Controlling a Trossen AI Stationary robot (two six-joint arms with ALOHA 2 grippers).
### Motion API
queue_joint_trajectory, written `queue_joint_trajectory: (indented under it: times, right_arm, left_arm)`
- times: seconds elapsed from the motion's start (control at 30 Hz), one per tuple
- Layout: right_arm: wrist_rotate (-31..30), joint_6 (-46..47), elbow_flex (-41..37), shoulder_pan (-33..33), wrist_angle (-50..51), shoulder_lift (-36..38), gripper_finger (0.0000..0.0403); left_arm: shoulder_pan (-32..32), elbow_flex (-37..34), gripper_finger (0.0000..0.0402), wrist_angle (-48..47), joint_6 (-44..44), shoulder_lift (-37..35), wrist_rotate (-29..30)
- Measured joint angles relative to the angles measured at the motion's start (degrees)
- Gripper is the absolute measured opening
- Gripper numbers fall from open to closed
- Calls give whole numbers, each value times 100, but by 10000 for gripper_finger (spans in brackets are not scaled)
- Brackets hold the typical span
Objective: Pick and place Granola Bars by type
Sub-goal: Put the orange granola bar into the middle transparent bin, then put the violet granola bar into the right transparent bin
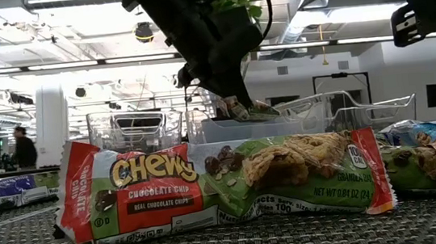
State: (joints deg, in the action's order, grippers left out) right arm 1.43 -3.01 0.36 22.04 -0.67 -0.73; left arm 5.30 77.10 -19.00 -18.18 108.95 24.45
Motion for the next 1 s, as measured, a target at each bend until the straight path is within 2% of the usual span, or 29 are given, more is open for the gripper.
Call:
queue_joint_trajectory:
  times: [0.4,0.63,0.83,1.0]
  right_arm:
    - [0,0,-1,-2,0,0,134]
    - [0,0,-1,-1,0,0,134]
    - [0,0,-2,-1,0,-1,133]
    - [0,0,0,0,0,0,134]
  left_arm:
    - [10,-2,99,-2,-23,0,-9]
    - [124,-3,105,48,-35,-27,2]
    - [307,-9,105,215,-69,-342,7]
    - [463,-9,105,193,-514,-665,-91]
